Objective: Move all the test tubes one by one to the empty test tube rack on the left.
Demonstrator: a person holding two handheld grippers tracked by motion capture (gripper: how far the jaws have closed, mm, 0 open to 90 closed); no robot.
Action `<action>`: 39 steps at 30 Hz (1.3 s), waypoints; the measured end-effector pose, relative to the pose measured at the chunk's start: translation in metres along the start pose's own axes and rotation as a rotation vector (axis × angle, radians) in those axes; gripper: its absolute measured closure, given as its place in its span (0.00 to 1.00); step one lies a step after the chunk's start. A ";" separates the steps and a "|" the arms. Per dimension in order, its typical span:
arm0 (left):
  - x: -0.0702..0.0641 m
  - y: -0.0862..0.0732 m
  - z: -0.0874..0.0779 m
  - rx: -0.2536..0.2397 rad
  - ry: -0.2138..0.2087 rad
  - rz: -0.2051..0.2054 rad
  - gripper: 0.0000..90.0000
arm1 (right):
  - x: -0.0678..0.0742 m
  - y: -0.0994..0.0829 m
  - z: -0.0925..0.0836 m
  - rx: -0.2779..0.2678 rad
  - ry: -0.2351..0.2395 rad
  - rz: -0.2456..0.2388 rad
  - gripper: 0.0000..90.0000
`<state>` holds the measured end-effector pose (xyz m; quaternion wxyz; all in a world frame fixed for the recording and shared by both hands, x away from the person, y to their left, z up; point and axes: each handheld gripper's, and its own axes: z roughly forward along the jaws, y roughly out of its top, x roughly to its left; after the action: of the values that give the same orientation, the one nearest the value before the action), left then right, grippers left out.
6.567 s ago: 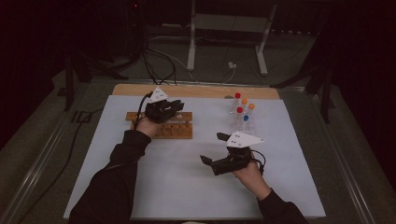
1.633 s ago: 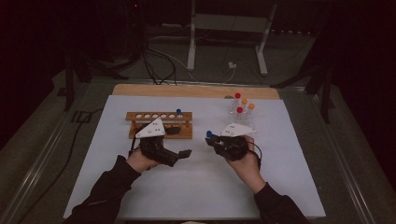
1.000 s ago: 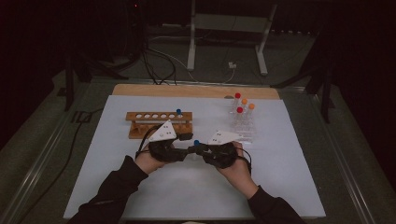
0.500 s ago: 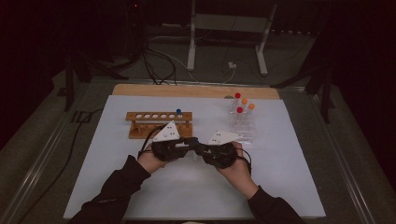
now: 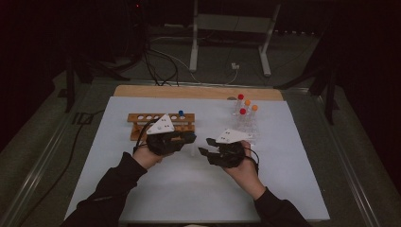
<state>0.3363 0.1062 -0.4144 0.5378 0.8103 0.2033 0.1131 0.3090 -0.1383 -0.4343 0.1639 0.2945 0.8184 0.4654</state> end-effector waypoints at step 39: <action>0.099 0.028 -0.012 -0.017 0.304 -0.070 0.86 | -0.020 0.005 -0.026 -0.124 -0.034 0.059 0.00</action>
<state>0.4258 0.1518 -0.3876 0.5115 0.7716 0.3096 0.2174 0.3120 -0.1660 -0.4170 0.1820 0.3155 0.7760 0.5149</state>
